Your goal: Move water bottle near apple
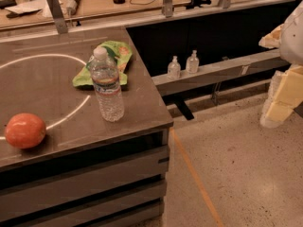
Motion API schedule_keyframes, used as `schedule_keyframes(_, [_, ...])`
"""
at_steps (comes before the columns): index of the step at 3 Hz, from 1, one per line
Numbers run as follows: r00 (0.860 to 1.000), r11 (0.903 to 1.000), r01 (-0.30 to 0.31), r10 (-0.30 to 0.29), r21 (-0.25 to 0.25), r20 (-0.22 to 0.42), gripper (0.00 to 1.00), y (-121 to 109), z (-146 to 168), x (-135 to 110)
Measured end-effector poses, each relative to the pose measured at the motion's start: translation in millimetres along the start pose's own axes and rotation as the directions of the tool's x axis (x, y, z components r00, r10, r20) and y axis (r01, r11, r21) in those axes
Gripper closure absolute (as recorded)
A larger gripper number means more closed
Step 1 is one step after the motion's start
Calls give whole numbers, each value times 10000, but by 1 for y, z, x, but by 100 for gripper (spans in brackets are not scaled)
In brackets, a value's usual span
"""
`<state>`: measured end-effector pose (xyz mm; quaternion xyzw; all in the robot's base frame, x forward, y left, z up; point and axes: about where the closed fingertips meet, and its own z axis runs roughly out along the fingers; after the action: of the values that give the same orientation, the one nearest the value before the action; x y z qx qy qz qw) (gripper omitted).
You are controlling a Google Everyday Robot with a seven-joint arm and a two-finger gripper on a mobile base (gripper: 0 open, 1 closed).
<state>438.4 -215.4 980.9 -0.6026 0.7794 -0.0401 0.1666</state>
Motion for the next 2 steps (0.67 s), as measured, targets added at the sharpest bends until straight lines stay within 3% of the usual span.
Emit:
schedule_keyframes(1, [10000, 10000, 0, 0, 2, 1, 0, 0, 0, 0])
schedule_keyframes(2, [9994, 9992, -216, 207, 322, 290, 0, -12, -1, -6])
